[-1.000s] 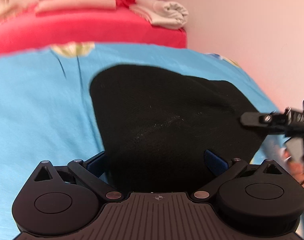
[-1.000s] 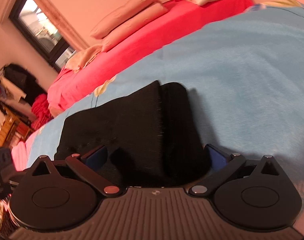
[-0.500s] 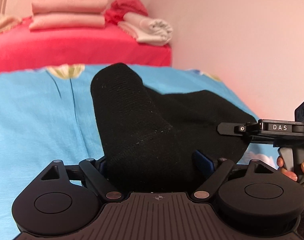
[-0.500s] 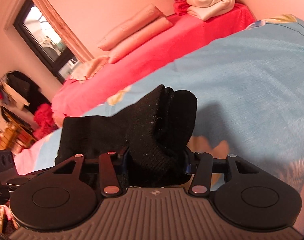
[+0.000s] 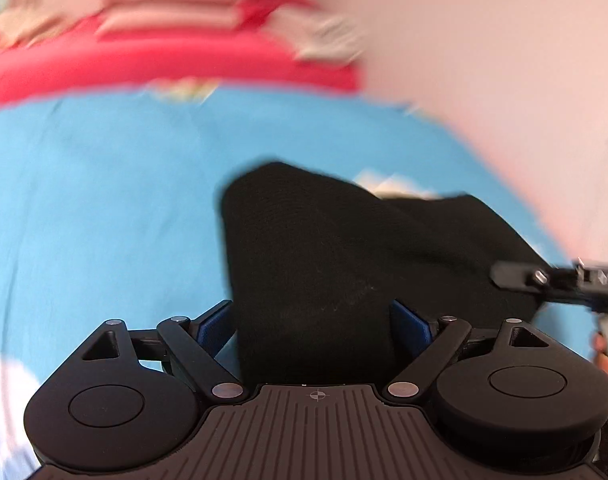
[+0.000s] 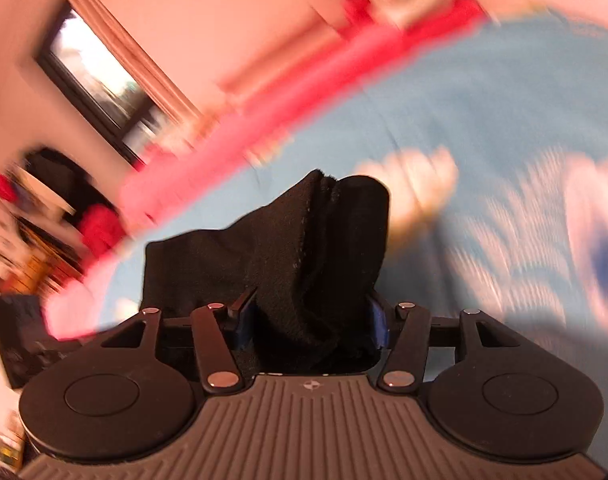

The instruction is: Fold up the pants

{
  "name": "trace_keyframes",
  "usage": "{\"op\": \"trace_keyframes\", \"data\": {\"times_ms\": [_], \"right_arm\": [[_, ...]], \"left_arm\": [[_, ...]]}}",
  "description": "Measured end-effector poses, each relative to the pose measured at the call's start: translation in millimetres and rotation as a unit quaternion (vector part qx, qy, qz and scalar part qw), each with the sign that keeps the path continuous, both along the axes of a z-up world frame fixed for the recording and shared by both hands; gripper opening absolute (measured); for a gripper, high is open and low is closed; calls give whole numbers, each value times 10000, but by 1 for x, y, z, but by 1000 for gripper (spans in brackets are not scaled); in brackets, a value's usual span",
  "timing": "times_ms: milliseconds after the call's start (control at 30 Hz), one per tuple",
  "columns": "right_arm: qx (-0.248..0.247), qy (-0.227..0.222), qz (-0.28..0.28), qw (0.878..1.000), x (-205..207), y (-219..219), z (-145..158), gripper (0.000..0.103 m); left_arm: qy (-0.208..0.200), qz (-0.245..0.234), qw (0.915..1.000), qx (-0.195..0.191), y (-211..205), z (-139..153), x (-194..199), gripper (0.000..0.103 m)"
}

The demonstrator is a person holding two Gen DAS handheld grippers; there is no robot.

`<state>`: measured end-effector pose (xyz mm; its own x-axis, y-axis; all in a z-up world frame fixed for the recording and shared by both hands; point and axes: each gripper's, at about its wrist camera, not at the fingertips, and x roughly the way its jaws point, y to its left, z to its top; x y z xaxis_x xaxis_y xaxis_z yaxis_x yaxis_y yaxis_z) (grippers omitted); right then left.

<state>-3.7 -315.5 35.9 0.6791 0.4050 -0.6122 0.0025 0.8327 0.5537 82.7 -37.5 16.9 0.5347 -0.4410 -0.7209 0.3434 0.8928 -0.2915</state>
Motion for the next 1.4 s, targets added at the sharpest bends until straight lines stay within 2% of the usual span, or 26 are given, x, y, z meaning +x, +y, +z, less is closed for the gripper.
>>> {"op": "trace_keyframes", "data": {"times_ms": [33,100,133,200,333,400,467,533,600,667,767,833,933,967,1000,1033,1067,1100,1133,1167,1200,1267,1367,1400], "right_arm": [[-132,234,-207,9994,0,0,-15,67],[252,-1,-297,9992,-9,-9,-19,69],[329,38,-406,9986,-12,-13,-17,70],[149,10,-475,9988,-14,-14,-12,72],[-358,-104,-539,9978,-23,-5,-2,78],[-481,-124,-657,9966,-27,-8,-3,83],[-598,-221,-820,9946,-31,-11,1,83],[-927,-438,-1077,9889,-35,-8,12,83],[-1399,-866,-1240,9785,-38,3,29,84],[-1443,-1318,-978,9758,-37,17,43,84],[-1096,-1713,-76,9791,-26,43,52,84],[-828,-1731,610,9795,-10,62,46,87],[-264,-1311,1281,9827,22,73,21,87],[-137,-1073,1254,9862,34,69,10,79],[-73,-961,1066,9896,44,60,3,54],[-8,-928,804,9924,52,47,-1,37],[80,-797,364,9961,59,30,-4,12],[88,-635,-149,9978,63,14,-4,9],[92,-633,-498,9967,63,1,0,10],[110,-742,-639,9951,58,-7,4,23],[101,-878,-615,9942,50,-9,10,50],[46,-1142,-334,9929,31,-4,20,80],[-92,-1149,246,9930,5,18,17,80],[-272,-1116,258,9930,1,20,11,73]], "left_arm": [[137,171,9998,-24,6,-12,1,103],[241,369,9972,-600,23,-20,-2,103],[267,436,9962,-700,27,-18,-3,103],[257,511,9963,-638,29,-12,-7,103],[-58,569,9980,-252,30,1,-19,103],[-107,625,9978,-207,32,5,-23,103],[-141,693,9972,-245,37,7,-27,103],[-150,754,9967,-246,40,4,-28,103],[-142,774,9965,-264,39,2,-28,103],[-150,798,9963,-277,37,-1,-27,103],[-163,839,9960,-244,33,-4,-27,103],[-176,866,9959,-212,31,-5,-27,103],[-207,877,9959,-117,28,-6,-25,103],[-215,875,9959,-93,27,-6,-25,103],[-222,861,9960,-83,26,-6,-24,103],[-223,862,9960,-63,25,-6,-24,103],[-223,861,9960,-56,25,-7,-23,103],[-227,863,9960,-52,25,-7,-23,103],[-231,868,9959,-37,24,-7,-23,103],[-244,872,9959,-18,24,-7,-24,103],[-282,870,9958,10,23,-7,-25,103],[-331,897,9954,108,20,-7,-26,103],[-382,922,9946,270,16,-3,-28,103],[-423,905,9944,354,14,-1,-29,103]]}}
